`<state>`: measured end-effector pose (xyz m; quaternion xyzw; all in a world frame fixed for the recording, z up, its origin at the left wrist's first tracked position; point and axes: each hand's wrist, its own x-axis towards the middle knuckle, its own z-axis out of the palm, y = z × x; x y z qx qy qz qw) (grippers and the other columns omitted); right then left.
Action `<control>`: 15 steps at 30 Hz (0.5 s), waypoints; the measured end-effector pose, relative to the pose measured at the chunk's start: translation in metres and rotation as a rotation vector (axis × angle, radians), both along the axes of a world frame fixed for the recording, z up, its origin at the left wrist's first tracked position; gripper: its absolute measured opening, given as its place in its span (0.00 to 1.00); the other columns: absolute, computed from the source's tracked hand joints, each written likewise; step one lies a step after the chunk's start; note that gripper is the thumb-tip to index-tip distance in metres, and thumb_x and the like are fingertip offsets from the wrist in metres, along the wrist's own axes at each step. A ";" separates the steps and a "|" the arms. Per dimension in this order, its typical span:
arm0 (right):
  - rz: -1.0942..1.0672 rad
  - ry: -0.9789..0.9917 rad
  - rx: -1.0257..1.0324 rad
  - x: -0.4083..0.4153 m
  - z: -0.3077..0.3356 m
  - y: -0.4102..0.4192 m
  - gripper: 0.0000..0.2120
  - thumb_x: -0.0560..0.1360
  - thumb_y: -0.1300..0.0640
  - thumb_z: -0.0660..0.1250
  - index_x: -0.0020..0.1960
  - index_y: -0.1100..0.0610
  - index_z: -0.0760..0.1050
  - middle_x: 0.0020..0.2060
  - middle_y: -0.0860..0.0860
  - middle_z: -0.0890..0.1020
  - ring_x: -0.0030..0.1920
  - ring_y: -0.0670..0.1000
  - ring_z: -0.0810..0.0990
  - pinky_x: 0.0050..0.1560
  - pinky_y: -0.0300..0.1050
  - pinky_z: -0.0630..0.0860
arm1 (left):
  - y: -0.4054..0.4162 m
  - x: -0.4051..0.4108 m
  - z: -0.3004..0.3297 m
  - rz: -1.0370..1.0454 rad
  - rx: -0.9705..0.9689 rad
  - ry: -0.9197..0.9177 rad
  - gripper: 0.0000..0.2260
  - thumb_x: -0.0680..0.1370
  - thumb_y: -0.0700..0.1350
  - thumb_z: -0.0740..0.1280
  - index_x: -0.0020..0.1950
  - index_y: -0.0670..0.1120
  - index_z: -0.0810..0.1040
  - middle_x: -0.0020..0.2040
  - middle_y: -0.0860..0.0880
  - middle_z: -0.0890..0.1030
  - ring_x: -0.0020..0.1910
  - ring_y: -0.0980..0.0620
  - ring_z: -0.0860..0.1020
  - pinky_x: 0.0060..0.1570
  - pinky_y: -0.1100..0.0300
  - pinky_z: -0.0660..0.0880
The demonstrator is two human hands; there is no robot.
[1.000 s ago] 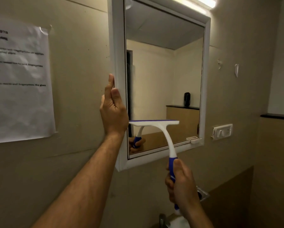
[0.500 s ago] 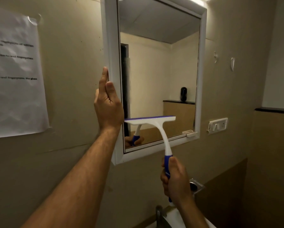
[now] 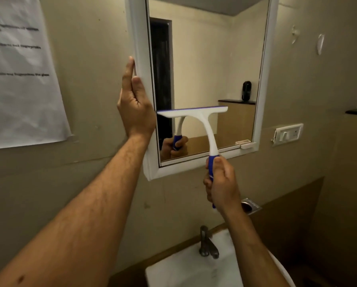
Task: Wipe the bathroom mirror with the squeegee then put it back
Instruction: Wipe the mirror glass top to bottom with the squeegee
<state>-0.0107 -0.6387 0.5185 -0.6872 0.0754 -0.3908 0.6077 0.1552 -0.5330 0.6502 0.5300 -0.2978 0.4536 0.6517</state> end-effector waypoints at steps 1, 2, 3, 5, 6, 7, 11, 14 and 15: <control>0.008 0.004 -0.003 0.000 -0.006 -0.001 0.14 0.82 0.48 0.50 0.50 0.55 0.71 0.32 0.52 0.70 0.26 0.42 0.67 0.25 0.36 0.66 | 0.000 0.002 0.000 0.010 0.007 0.003 0.19 0.83 0.55 0.51 0.74 0.56 0.65 0.63 0.41 0.78 0.58 0.29 0.74 0.53 0.38 0.76; 0.015 0.012 -0.006 -0.001 -0.014 -0.002 0.13 0.82 0.49 0.51 0.50 0.55 0.70 0.32 0.52 0.69 0.26 0.42 0.67 0.25 0.35 0.66 | 0.000 0.003 -0.001 0.019 0.014 0.004 0.19 0.83 0.55 0.51 0.74 0.57 0.65 0.63 0.41 0.78 0.57 0.29 0.74 0.53 0.37 0.76; 0.021 0.021 -0.007 -0.002 -0.022 -0.004 0.13 0.81 0.48 0.51 0.49 0.55 0.70 0.31 0.52 0.69 0.26 0.43 0.66 0.25 0.35 0.66 | 0.000 0.003 -0.001 0.025 0.021 0.003 0.19 0.83 0.56 0.51 0.74 0.58 0.64 0.62 0.39 0.78 0.57 0.29 0.74 0.52 0.37 0.76; 0.032 0.051 -0.012 -0.006 -0.038 -0.006 0.16 0.79 0.44 0.52 0.48 0.56 0.70 0.30 0.52 0.69 0.27 0.45 0.66 0.25 0.35 0.66 | 0.000 0.002 0.000 0.037 0.034 -0.001 0.19 0.83 0.57 0.50 0.74 0.58 0.63 0.61 0.36 0.78 0.57 0.29 0.75 0.52 0.37 0.76; 0.033 0.070 -0.016 -0.009 -0.042 -0.007 0.19 0.78 0.41 0.52 0.47 0.56 0.70 0.30 0.52 0.69 0.27 0.45 0.67 0.25 0.35 0.66 | 0.000 0.001 0.000 0.046 0.043 0.000 0.20 0.83 0.57 0.50 0.74 0.58 0.62 0.62 0.37 0.78 0.57 0.29 0.75 0.52 0.37 0.76; 0.029 0.084 -0.021 -0.012 -0.043 -0.008 0.20 0.77 0.40 0.52 0.47 0.56 0.71 0.30 0.52 0.69 0.27 0.45 0.67 0.25 0.34 0.66 | 0.000 0.001 0.000 0.055 0.050 0.006 0.20 0.83 0.57 0.50 0.75 0.58 0.62 0.62 0.38 0.78 0.57 0.30 0.75 0.52 0.38 0.76; -0.017 0.024 -0.093 -0.014 -0.005 -0.015 0.14 0.80 0.46 0.52 0.48 0.53 0.72 0.32 0.52 0.71 0.27 0.43 0.68 0.27 0.36 0.67 | 0.000 -0.004 -0.001 0.051 0.067 0.010 0.20 0.83 0.53 0.50 0.76 0.53 0.63 0.66 0.38 0.75 0.57 0.29 0.75 0.52 0.39 0.76; -0.037 -0.023 -0.078 -0.005 0.026 -0.015 0.14 0.82 0.46 0.51 0.48 0.51 0.72 0.34 0.52 0.72 0.30 0.46 0.69 0.29 0.41 0.68 | 0.000 -0.008 -0.001 0.024 0.046 -0.011 0.19 0.84 0.50 0.51 0.76 0.51 0.64 0.73 0.52 0.69 0.59 0.29 0.75 0.56 0.38 0.75; -0.031 -0.033 -0.064 -0.002 0.029 -0.013 0.14 0.82 0.46 0.51 0.48 0.50 0.71 0.34 0.53 0.72 0.30 0.46 0.69 0.29 0.42 0.68 | 0.000 -0.007 -0.001 0.026 0.047 -0.003 0.19 0.84 0.49 0.51 0.76 0.51 0.64 0.74 0.53 0.68 0.59 0.31 0.75 0.57 0.40 0.76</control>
